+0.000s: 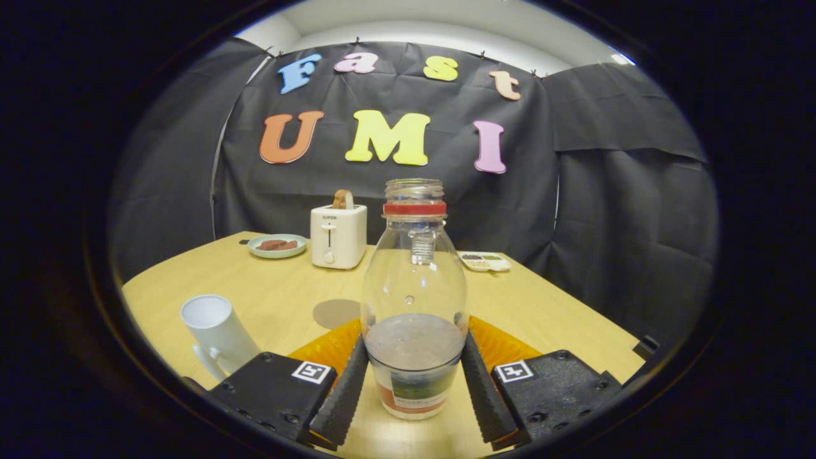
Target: Take the bottle from table, then pour the juice into the cup, finally place the bottle on the coaster
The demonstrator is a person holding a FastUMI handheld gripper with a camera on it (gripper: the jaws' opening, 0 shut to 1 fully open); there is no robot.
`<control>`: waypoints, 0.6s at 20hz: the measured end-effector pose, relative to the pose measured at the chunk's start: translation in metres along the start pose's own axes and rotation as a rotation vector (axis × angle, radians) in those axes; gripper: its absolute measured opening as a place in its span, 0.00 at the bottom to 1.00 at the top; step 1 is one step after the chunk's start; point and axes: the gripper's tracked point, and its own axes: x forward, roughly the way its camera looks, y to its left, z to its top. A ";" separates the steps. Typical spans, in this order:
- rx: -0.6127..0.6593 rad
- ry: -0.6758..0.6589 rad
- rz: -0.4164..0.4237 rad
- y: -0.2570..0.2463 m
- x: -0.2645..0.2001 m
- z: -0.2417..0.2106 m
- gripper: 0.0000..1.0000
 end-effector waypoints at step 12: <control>-0.297 0.012 -0.060 -0.001 -0.008 0.022 0.79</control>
